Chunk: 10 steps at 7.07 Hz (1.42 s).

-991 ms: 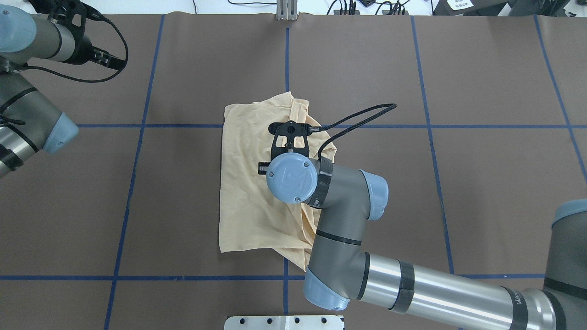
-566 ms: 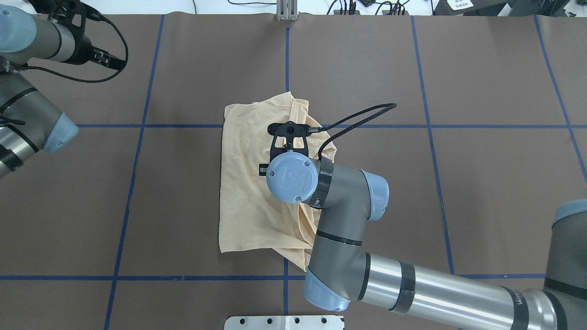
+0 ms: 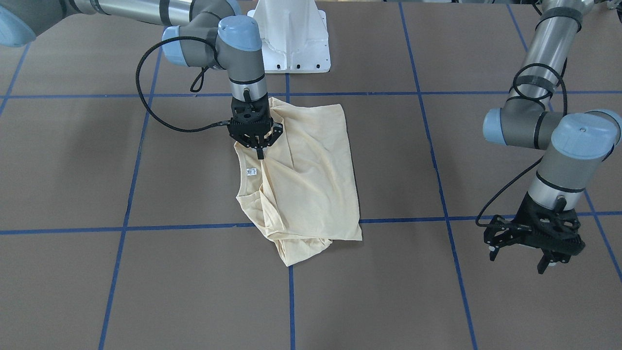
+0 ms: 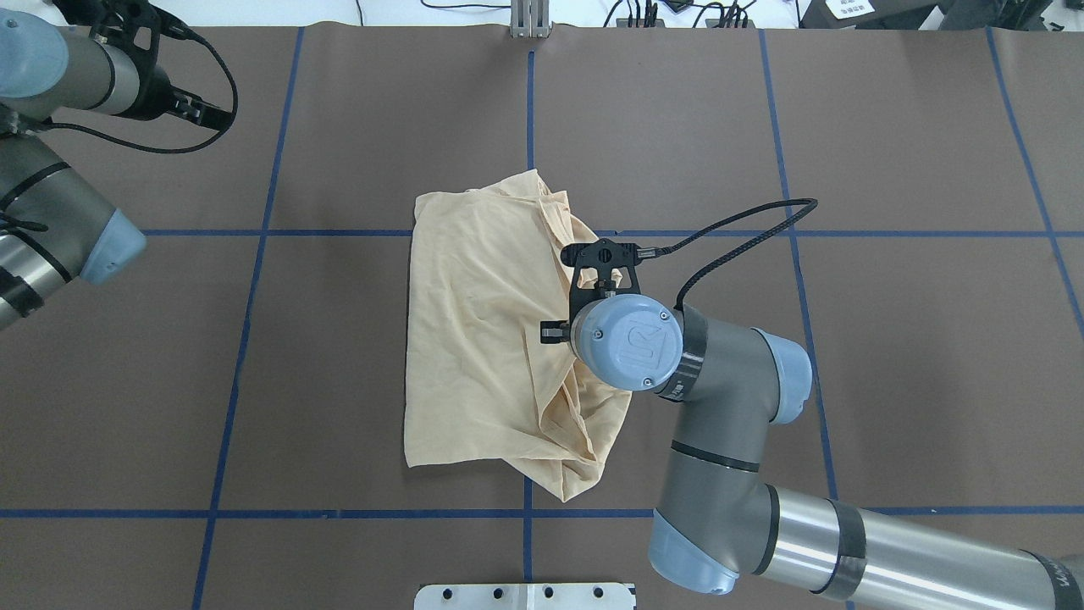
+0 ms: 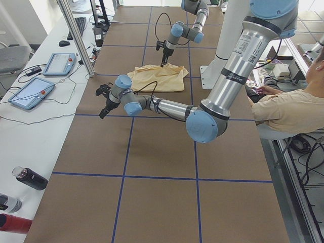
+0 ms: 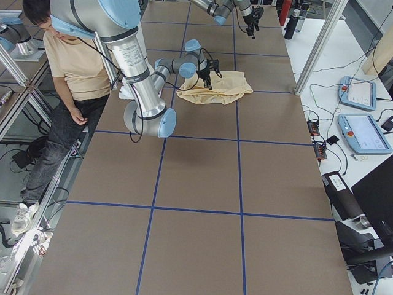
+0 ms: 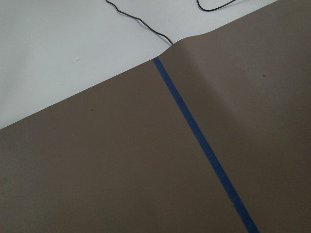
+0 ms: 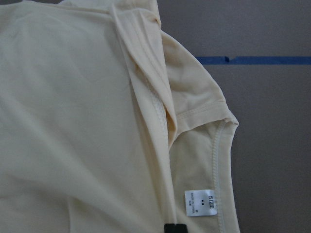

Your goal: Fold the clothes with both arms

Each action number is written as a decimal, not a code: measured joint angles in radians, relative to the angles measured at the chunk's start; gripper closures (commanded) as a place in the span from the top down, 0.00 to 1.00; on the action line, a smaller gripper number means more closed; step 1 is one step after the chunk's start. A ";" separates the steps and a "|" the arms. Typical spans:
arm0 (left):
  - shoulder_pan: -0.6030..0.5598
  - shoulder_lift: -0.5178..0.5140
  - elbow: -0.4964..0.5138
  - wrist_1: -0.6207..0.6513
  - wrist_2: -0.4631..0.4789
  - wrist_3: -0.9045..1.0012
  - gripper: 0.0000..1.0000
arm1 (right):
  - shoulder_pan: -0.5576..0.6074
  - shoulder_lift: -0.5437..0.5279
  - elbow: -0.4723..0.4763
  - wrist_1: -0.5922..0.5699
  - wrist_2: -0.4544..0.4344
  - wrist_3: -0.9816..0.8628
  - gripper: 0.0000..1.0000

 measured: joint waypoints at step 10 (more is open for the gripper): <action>0.022 0.011 -0.084 0.004 -0.062 -0.184 1.00 | 0.091 -0.035 0.065 0.007 0.065 -0.072 1.00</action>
